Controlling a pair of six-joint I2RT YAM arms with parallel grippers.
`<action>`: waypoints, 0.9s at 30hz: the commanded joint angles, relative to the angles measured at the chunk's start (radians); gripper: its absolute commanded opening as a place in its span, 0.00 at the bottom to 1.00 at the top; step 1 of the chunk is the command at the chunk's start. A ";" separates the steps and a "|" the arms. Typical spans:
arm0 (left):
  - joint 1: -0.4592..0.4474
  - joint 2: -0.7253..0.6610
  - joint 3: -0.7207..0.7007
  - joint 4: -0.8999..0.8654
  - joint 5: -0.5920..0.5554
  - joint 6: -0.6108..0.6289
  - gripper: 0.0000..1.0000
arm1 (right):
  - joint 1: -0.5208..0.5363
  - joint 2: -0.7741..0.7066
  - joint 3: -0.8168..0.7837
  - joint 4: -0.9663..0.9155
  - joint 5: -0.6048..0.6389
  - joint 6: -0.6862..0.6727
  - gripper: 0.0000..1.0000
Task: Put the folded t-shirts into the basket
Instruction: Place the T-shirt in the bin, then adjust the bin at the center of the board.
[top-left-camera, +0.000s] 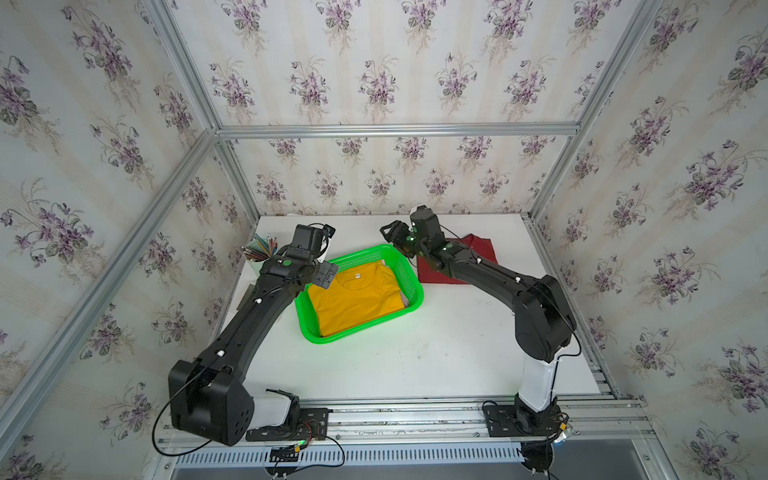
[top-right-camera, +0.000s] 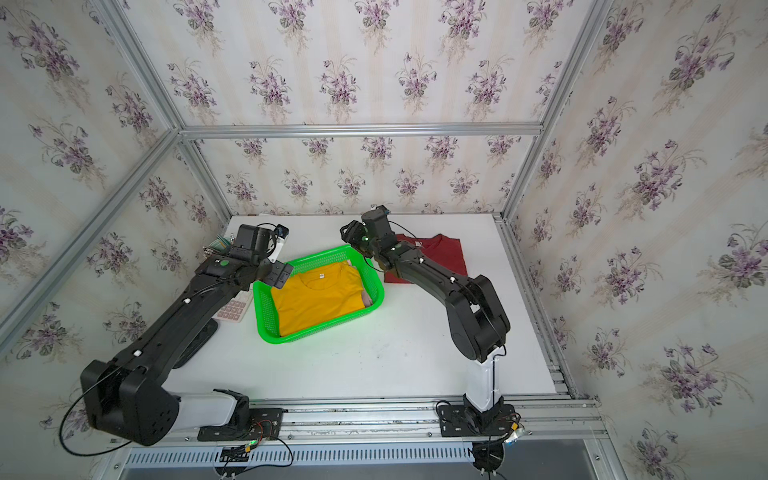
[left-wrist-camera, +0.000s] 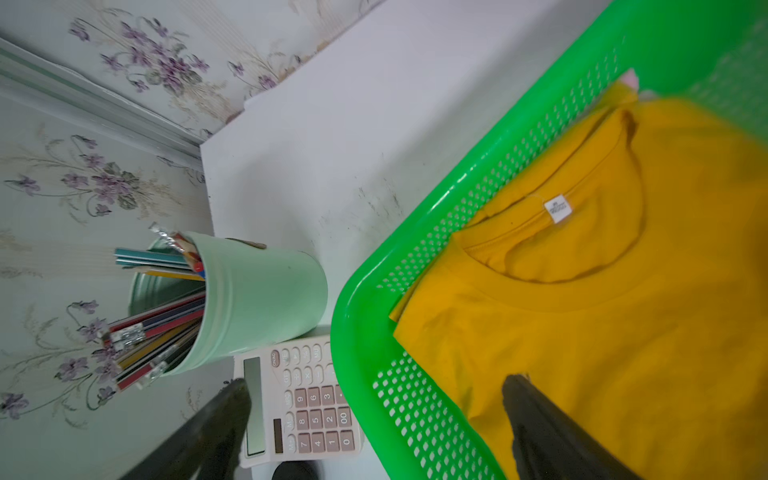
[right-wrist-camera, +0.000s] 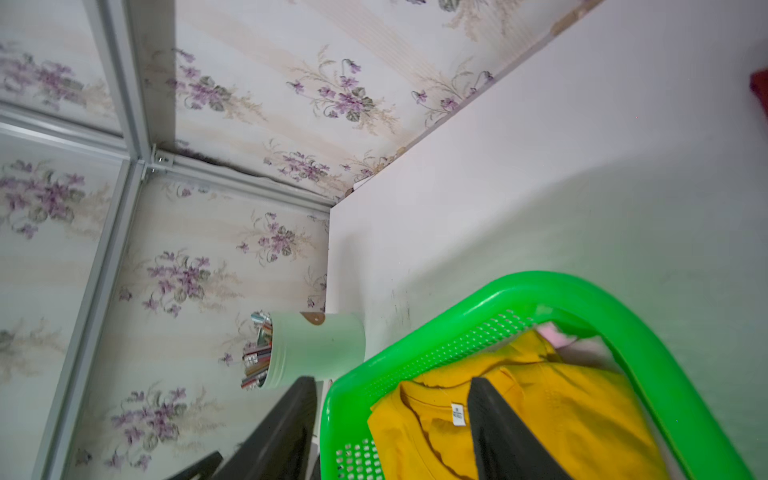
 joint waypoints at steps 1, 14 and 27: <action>-0.001 -0.056 -0.034 0.083 0.107 -0.104 0.96 | -0.013 -0.058 -0.036 -0.112 -0.076 -0.327 0.61; -0.045 -0.111 -0.157 0.236 0.310 -0.167 0.92 | -0.006 -0.167 -0.331 -0.368 -0.018 -0.521 0.61; -0.318 0.169 -0.101 0.357 0.197 -0.125 0.91 | 0.003 -0.406 -0.610 -0.381 0.036 -0.370 0.36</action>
